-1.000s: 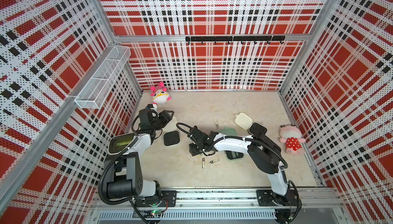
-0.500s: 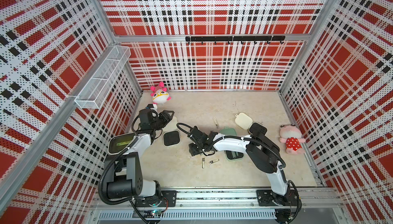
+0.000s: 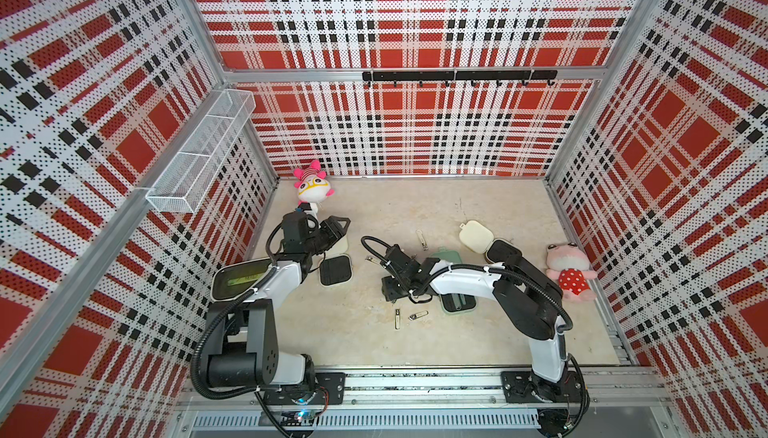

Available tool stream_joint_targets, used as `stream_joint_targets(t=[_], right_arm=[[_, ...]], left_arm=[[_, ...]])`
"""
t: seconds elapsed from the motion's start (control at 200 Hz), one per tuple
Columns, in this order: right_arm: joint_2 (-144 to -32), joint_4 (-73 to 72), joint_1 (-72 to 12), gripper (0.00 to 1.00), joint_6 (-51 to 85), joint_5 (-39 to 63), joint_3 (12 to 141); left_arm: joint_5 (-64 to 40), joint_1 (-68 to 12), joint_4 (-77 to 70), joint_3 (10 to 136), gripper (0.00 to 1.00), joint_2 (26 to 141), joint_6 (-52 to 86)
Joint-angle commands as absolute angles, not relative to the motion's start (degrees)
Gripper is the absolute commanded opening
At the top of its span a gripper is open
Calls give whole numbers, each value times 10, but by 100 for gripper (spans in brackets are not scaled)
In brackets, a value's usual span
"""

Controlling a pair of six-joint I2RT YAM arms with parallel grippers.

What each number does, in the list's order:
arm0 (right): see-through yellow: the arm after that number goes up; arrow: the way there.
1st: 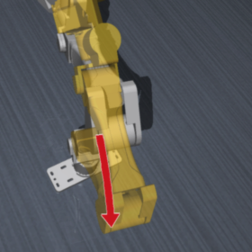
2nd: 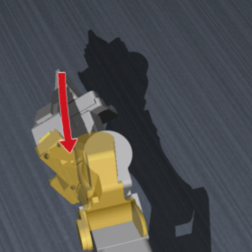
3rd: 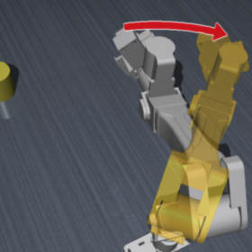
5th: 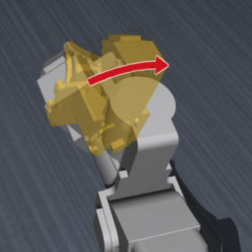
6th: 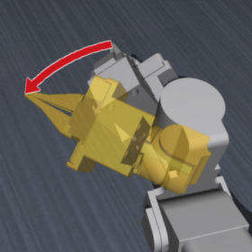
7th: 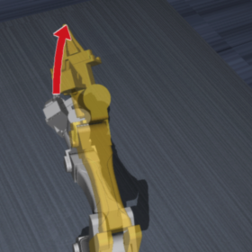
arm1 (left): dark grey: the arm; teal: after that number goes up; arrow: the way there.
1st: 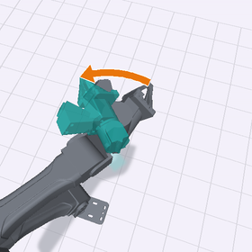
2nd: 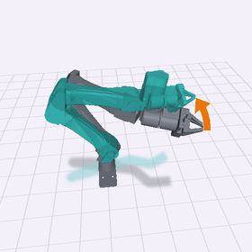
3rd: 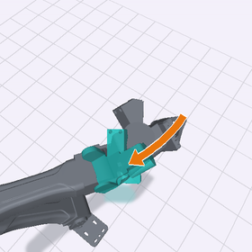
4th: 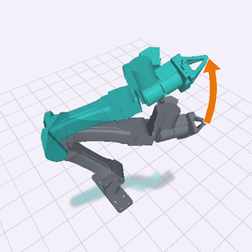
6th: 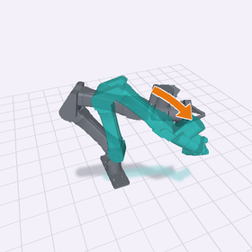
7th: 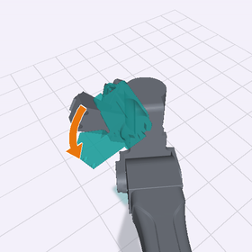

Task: Organize nail clipper sets
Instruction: Adjust the nail clipper at the center of the board.

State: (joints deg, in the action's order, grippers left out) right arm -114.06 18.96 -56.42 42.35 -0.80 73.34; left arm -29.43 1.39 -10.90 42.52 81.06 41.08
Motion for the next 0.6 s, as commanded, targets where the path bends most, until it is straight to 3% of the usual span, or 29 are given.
stream_joint_targets(t=[0.0, 0.235, 0.596], right_arm=[[-1136, 220, -560, 51, 438, -14, 701], [-1115, 187, -569, 51, 443, 14, 666], [-1125, 242, -580, 60, 385, -25, 710]], left_arm=[[-285, 2, -119, 430, 62, 818, 410], [-279, -11, -121, 434, 63, 824, 412], [-278, -15, -121, 431, 62, 821, 414]])
